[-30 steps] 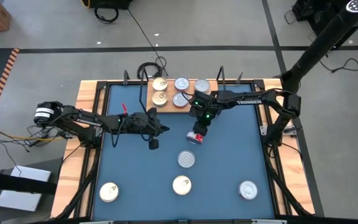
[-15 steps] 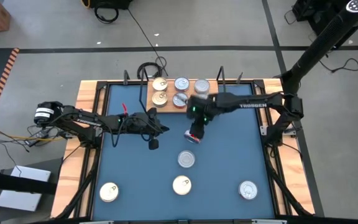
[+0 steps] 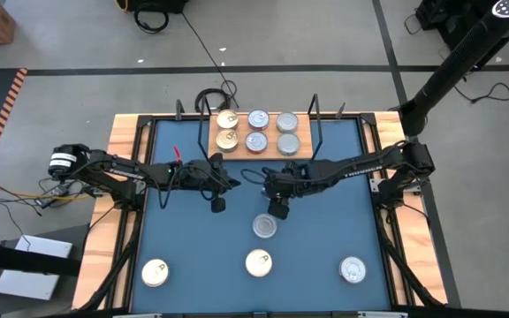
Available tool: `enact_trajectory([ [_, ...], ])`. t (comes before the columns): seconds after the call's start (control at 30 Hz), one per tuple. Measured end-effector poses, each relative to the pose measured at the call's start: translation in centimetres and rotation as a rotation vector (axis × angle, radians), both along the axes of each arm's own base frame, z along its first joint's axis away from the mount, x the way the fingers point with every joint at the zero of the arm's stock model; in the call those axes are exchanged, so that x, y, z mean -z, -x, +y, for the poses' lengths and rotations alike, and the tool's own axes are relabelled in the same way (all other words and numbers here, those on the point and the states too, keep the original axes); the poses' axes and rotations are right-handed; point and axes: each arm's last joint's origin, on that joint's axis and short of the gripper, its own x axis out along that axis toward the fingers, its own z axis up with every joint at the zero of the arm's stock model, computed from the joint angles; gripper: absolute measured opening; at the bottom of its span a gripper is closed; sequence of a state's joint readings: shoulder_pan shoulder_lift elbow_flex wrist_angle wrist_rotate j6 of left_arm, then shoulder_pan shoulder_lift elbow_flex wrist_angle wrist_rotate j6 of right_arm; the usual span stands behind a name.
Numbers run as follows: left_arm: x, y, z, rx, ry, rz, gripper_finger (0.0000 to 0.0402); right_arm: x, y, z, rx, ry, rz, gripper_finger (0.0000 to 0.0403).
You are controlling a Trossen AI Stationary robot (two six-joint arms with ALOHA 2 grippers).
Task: Stack canned seafood by type on shelf
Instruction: Stack the top red tuna can on top red tuna can on the shelf
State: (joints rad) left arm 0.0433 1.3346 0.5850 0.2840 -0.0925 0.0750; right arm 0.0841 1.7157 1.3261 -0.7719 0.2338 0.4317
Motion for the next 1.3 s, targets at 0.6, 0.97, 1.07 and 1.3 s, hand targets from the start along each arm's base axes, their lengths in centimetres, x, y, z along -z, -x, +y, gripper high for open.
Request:
enact_trajectory([
  [0.6,0.0,0.0,0.0,-0.001,0.001,0.000,0.0011,3.6,0.6,-0.9,0.029,0.026,-0.015,0.0283],
  [0.97,0.1,0.0,0.0,-0.001,0.001,0.006,0.0011,3.9,0.7,-1.3,0.000,0.048,-0.008,0.0192],
  [1.07,0.2,0.1,0.0,-0.001,0.001,0.018,0.0011,3.9,0.6,-1.3,-0.034,0.066,-0.007,0.0148],
  [1.3,0.2,0.1,0.0,-0.001,0.002,0.024,0.0011,3.6,0.5,-1.3,-0.164,0.104,0.014,0.0101],
])
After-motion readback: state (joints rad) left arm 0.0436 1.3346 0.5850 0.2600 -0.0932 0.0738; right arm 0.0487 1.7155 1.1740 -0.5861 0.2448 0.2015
